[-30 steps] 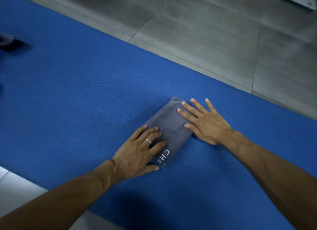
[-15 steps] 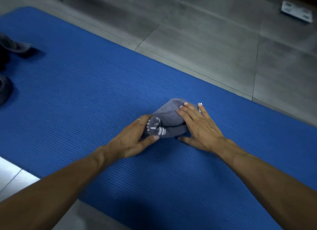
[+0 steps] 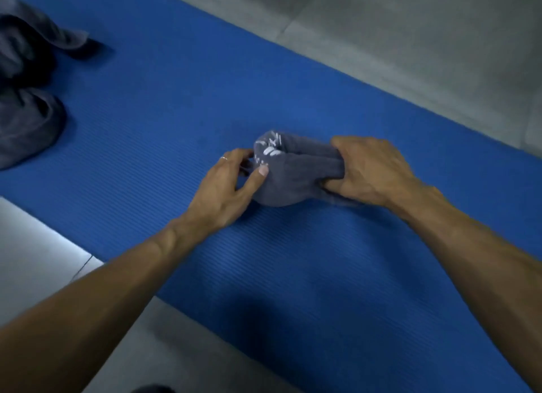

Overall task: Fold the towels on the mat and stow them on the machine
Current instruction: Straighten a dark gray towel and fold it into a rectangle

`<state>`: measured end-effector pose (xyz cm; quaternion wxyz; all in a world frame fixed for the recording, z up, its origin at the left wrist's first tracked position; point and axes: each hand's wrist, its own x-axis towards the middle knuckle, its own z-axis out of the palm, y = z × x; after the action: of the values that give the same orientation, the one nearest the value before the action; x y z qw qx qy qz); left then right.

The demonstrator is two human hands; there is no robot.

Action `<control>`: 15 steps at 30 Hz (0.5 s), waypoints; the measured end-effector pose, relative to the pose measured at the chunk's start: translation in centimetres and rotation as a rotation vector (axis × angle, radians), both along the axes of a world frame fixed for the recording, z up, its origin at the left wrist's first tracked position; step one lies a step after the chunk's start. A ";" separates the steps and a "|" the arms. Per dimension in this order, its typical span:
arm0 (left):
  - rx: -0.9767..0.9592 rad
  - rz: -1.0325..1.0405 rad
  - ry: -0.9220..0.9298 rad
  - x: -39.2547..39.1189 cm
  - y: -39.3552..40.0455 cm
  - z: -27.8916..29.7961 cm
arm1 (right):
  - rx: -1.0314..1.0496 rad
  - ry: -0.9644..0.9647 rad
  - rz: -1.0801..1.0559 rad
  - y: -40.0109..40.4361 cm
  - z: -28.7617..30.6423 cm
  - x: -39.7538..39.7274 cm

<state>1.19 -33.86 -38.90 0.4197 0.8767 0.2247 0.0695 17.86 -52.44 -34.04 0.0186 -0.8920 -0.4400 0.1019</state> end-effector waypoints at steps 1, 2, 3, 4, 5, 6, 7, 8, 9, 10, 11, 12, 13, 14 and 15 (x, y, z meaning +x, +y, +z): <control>0.006 0.009 0.002 -0.5 -0.3 -0.1 | 0.017 0.005 -0.029 -0.2 -0.1 -0.9; 0.012 0.009 0.015 -1.0 -0.6 -0.3 | 0.035 0.012 -0.061 -0.5 -0.1 -1.7; 0.013 0.005 0.041 -1.7 -0.9 -0.4 | 0.050 0.019 -0.090 -0.7 -0.1 -2.6; 0.012 -0.002 0.071 -2.4 -1.3 -0.4 | 0.059 0.025 -0.117 -1.0 0.1 -3.5; 0.021 -0.015 0.099 -3.2 -1.6 -0.3 | 0.062 0.028 -0.141 -1.2 0.3 -4.3; 0.042 -0.037 0.125 -4.0 -1.8 -0.2 | 0.063 0.025 -0.163 -1.4 0.7 -5.2; 0.066 -0.072 0.156 -4.6 -2.0 0.1 | 0.064 0.012 -0.185 -1.6 1.1 -6.0; 0.078 -0.114 0.190 -5.2 -2.2 0.5 | 0.063 -0.003 -0.206 -1.7 1.5 -6.8; 0.070 -0.157 0.222 -5.8 -2.4 1.1 | 0.059 -0.011 -0.229 -1.9 2.1 -7.7; 0.056 -0.204 0.242 -6.2 -2.7 2.0 | 0.061 -0.013 -0.257 -2.2 2.7 -8.5; 0.052 -0.254 0.253 -6.5 -2.9 3.1 | 0.067 -0.010 -0.291 -2.4 3.6 -9.2; 0.058 -0.299 0.264 -6.9 -3.1 4.3 | 0.074 0.000 -0.327 -2.6 4.7 -9.9; 0.070 -0.336 0.275 -7.1 -3.3 5.7 | 0.081 0.011 -0.363 -2.8 6.0 -10.6; 0.082 -0.362 0.286 -7.3 -3.4 7.3 | 0.088 0.018 -0.395 -3.1 7.6 -11.1; 0.095 -0.379 0.303 -7.2 -3.6 9.1 | 0.094 0.022 -0.423 -3.4 9.4 -11.6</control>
<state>-6.06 -37.47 -29.83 0.3452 0.9222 0.1134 -0.1323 6.27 -55.83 -24.62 0.0860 -0.9614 -0.2472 0.0850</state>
